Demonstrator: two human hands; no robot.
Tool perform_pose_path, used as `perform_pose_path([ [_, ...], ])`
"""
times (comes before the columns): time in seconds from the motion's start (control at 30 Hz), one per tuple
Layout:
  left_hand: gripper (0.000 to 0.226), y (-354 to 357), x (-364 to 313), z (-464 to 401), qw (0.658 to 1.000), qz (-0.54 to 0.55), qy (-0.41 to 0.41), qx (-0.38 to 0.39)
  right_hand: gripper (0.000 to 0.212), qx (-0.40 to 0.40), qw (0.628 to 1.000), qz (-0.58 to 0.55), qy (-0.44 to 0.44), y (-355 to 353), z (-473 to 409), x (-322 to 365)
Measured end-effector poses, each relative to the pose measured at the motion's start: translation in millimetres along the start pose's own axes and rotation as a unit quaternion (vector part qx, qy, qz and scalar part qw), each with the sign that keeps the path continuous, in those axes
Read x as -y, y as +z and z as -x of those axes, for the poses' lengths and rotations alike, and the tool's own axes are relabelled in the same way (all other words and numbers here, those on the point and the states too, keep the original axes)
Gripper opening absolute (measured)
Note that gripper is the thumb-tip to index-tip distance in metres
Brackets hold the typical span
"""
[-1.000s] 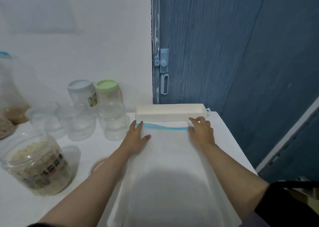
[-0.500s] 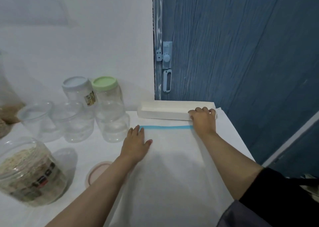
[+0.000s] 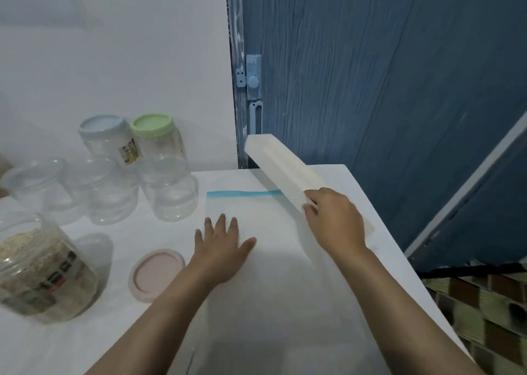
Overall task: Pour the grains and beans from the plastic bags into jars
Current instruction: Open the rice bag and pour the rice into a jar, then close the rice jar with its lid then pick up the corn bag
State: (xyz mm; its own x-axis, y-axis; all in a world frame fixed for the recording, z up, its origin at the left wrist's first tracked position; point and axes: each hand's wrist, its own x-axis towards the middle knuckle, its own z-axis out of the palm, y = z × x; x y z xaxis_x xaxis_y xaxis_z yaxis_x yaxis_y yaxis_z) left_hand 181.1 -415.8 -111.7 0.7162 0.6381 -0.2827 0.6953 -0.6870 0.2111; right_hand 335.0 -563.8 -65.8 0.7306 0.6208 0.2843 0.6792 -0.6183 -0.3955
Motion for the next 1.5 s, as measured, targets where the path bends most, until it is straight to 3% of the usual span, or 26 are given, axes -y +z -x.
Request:
perform_pose_path([
  [0.13, 0.075, 22, -1, 26, 0.999, -0.029, -0.003, 0.018, 0.028, 0.069, 0.997, -0.012, 0.027, -17, 52, 18],
  [0.27, 0.076, 41, 4, 29, 0.999, -0.036, 0.0, 0.008, 0.058, 0.187, 0.982, -0.016, 0.012, -8, 80, 24],
  [0.4, 0.075, 47, 7, 29, 0.999, -0.034, 0.004, -0.021, 0.062, 0.238, 0.97, -0.042, 0.038, 15, 92, 24],
  [0.63, 0.073, 51, 9, 31, 0.999, -0.001, 0.005, -0.048, 0.064, 0.22, 0.96, -0.124, 0.117, 20, 92, 24],
  [0.73, 0.07, 49, 11, 32, 0.998, 0.036, 0.007, -0.05, 0.065, 0.211, 0.963, -0.115, 0.119, 21, 92, 26],
  [0.87, 0.061, 34, 16, 42, 0.98, 0.187, 0.022, -0.073, 0.061, 0.222, 0.971, -0.016, 0.088, 20, 87, 31],
  [0.97, 0.057, 14, 21, 61, 0.966, 0.222, 0.046, -0.128, 0.061, 0.173, 0.983, 0.009, 0.061, 9, 84, 43],
  [1.13, 0.047, -39, 48, 109, 0.928, 0.235, 0.087, -0.276, 0.055, 0.106, 0.986, -0.132, -0.015, -10, 78, 90],
  [1.23, 0.045, -74, 81, 141, 0.901, 0.227, 0.09, -0.359, 0.049, 0.107, 0.972, -0.198, -0.073, -12, 71, 126],
  [1.37, 0.043, -98, 133, 171, 0.878, 0.21, 0.051, -0.426, 0.048, 0.214, 0.954, -0.176, -0.11, 13, 57, 174],
  [1.5, 0.049, -100, 182, 169, 0.902, 0.192, -0.006, -0.386, 0.064, 0.366, 0.924, -0.036, -0.103, 59, 56, 212],
])
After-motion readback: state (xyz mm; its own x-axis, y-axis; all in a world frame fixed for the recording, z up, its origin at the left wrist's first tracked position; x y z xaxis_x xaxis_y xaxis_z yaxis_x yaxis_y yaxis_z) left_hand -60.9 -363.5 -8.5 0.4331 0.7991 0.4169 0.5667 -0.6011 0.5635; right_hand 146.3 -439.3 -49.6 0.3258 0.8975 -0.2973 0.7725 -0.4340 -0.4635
